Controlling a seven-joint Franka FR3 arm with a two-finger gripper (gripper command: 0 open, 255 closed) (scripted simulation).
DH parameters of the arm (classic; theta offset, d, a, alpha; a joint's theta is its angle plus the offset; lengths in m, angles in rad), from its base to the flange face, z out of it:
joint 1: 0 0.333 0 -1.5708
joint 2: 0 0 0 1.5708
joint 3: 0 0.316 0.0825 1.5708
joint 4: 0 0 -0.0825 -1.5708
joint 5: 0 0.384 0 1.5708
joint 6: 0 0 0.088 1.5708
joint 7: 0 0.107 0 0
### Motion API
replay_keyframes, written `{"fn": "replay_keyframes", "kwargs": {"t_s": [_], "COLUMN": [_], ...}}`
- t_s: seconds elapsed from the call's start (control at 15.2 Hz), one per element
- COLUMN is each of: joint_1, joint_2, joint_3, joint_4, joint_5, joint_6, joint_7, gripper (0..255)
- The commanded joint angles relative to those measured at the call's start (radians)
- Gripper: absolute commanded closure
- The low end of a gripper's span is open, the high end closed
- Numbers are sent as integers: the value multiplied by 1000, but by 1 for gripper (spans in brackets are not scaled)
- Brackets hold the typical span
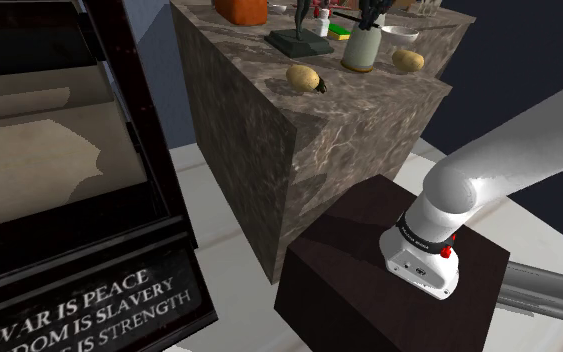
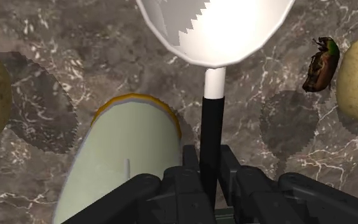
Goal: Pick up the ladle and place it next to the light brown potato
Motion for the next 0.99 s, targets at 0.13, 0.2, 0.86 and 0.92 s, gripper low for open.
{"fn": "replay_keyframes", "kwargs": {"t_s": [0.13,0.2,0.86,0.92], "joint_1": [-4,-5,-10,-10], "joint_2": [-16,-19,-31,-31], "joint_3": [-4,-4,-7,-8], "joint_4": [-62,-78,-223,-236], "joint_5": [-4,-5,-7,-7], "joint_6": [45,58,191,204], "joint_7": [-8,-9,-19,-20], "gripper": [255,255,255,255]}}
